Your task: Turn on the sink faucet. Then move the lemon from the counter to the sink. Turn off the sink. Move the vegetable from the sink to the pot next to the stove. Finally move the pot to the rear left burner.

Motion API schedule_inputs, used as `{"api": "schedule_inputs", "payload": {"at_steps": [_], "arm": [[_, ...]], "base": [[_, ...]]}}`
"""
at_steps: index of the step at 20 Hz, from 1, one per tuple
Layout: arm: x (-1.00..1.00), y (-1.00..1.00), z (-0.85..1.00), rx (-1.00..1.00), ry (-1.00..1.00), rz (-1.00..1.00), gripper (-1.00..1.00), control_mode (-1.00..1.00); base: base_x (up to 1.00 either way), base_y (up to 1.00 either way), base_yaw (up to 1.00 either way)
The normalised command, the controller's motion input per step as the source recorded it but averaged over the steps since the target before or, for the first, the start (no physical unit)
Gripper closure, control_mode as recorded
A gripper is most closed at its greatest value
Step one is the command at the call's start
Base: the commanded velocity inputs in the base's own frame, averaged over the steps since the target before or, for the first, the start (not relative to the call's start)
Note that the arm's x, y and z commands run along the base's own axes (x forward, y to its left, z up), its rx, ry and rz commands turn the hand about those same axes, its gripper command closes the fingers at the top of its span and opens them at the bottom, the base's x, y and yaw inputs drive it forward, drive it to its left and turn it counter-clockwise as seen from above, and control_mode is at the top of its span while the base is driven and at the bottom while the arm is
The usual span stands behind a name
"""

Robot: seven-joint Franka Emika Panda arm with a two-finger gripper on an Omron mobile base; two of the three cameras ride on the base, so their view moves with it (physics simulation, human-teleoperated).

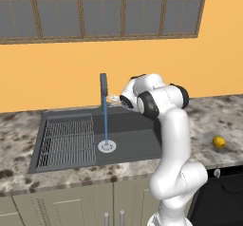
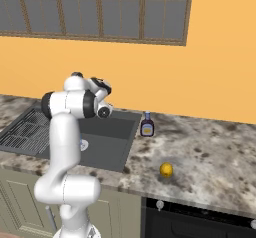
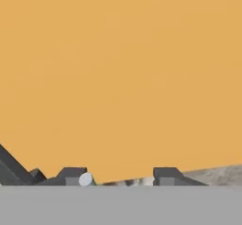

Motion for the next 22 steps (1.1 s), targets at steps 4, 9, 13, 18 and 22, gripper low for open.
{"api": "schedule_inputs", "payload": {"at_steps": [4,9,13,18,22], "arm": [[-0.17,-0.25,0.53,0.01,0.0,-0.01,-1.0,-1.0],[-0.27,-0.29,0.54,0.0,0.0,0.0,-1.0,-1.0],[-0.4,-0.36,0.59,0.0,0.0,0.0,-1.0,-1.0],[-0.45,-0.37,0.59,0.0,0.0,0.0,-1.0,-1.0],[-0.71,-0.31,0.4,0.0,0.0,0.0,-1.0,-1.0]], "base": [[0.0,0.0,0.0],[0.0,0.0,0.0],[0.0,0.0,0.0],[0.0,0.0,0.0],[0.0,0.0,0.0]]}}
